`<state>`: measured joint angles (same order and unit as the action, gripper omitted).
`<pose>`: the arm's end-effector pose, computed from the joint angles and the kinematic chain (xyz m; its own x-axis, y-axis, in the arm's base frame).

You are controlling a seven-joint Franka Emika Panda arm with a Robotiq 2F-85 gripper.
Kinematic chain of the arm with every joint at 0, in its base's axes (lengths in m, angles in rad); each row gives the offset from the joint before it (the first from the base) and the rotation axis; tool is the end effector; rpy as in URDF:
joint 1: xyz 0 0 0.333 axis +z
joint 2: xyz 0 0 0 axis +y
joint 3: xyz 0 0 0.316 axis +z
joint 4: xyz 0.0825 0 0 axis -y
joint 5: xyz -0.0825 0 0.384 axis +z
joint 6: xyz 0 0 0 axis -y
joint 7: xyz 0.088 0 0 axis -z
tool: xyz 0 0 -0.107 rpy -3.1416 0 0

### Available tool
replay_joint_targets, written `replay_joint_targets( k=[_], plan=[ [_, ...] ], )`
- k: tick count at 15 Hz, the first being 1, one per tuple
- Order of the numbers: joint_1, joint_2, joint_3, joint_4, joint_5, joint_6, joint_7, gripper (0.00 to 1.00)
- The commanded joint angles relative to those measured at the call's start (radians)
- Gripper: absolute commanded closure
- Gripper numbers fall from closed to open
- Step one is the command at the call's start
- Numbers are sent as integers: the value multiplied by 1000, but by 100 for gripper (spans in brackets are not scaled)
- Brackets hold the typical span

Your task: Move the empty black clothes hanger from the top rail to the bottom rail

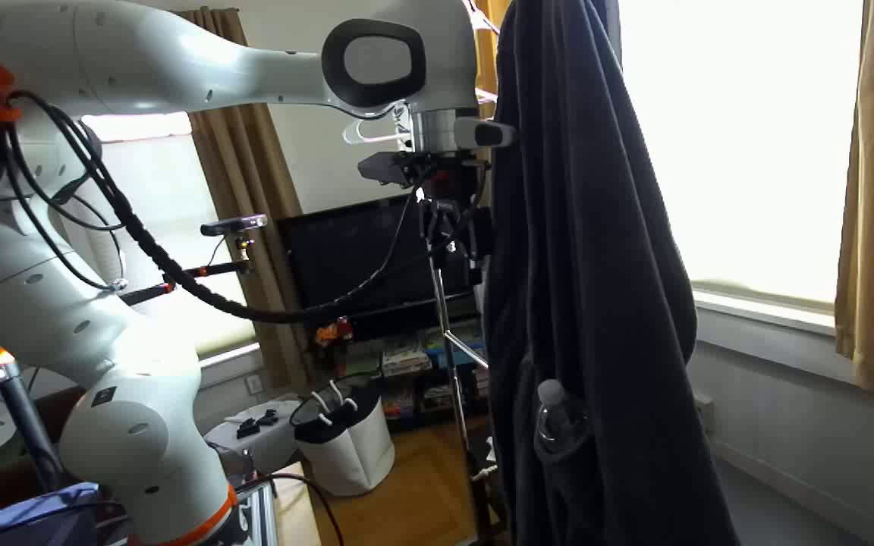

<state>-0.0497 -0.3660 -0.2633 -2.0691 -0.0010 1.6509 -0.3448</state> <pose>0.4148 -0.1500 0.5711 0.9982 0.0531 -0.0286 0.0497 -0.9929 -0.1082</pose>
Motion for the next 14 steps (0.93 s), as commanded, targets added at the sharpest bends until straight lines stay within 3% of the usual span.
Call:
replay_joint_targets(
  k=[1, 11, 14],
  plan=[
    [-22, 3, 18, 2, 7, -2, -6, 0],
    [7, -288, 69, -74, 9, -160, -85, 0],
    [23, -366, 88, -82, 34, -135, -53, 0]
  ],
)
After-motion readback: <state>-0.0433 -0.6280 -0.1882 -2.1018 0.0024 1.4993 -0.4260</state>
